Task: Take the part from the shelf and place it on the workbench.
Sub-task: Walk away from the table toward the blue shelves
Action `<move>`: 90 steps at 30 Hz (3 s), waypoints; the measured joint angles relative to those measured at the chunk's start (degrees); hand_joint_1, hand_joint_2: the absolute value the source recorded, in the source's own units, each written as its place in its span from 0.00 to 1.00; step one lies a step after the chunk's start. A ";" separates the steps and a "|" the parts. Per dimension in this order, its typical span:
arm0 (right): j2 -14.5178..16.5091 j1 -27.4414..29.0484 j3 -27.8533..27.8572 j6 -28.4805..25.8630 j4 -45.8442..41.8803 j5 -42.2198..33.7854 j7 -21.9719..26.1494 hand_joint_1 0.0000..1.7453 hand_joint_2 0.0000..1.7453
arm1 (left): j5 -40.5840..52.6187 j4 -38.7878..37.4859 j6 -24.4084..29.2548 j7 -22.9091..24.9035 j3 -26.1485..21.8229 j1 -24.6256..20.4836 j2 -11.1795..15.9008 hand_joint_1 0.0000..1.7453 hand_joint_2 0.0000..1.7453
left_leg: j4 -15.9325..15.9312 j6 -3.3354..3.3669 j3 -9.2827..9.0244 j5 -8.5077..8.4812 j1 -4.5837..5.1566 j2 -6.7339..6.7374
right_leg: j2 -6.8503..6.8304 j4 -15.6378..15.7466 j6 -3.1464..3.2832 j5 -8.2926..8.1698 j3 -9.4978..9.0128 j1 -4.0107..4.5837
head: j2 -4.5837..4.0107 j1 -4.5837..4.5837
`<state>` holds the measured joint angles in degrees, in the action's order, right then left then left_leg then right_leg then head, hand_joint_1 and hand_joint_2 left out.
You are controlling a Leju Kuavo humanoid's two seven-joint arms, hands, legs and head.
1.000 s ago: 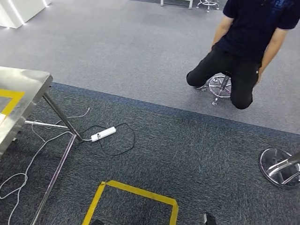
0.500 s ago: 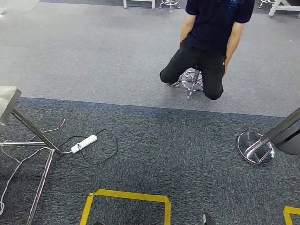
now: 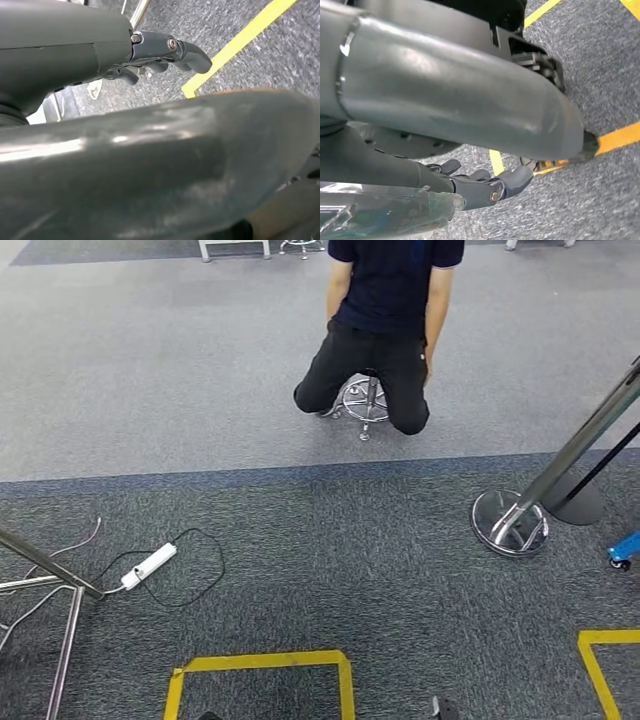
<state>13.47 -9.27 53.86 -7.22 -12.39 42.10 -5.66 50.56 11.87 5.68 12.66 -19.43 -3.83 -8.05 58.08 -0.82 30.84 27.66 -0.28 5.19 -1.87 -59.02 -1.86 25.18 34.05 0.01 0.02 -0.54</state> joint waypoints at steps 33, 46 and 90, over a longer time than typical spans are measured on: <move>-0.01 0.37 -0.33 0.01 0.00 -0.01 0.08 0.00 0.00 | 0.50 -0.01 -0.03 0.09 0.21 0.38 -0.02 0.00 0.00 | 4.28 -0.82 1.88 2.55 -0.34 -2.55 | 1.82 0.33 0.71 -0.39 -0.11 -0.42 | 0.00 -0.24; -0.01 0.69 -0.33 0.22 0.00 -0.63 0.33 0.00 0.00 | 1.63 -0.04 -0.46 0.67 0.54 0.47 0.10 0.00 0.00 | -0.34 0.63 1.45 -1.87 -0.67 -7.96 | 8.87 0.19 -1.36 -0.51 1.16 -0.67 | 0.00 -0.36; 0.01 0.48 -0.29 0.38 0.00 -1.19 0.99 0.00 0.00 | 3.62 -0.13 -1.39 1.61 1.87 0.98 0.45 0.00 0.00 | -0.54 -0.02 0.07 -1.06 0.23 0.02 | -0.84 -0.52 -0.22 0.26 -0.02 0.06 | 0.00 0.03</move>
<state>13.47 -8.80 53.56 -6.85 -12.39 40.91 -4.67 54.18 11.74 4.29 14.26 -17.56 -2.85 -7.60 57.54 -0.84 30.90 26.59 -0.05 5.21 -2.71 -59.54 -2.07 25.45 34.03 0.07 0.02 -0.51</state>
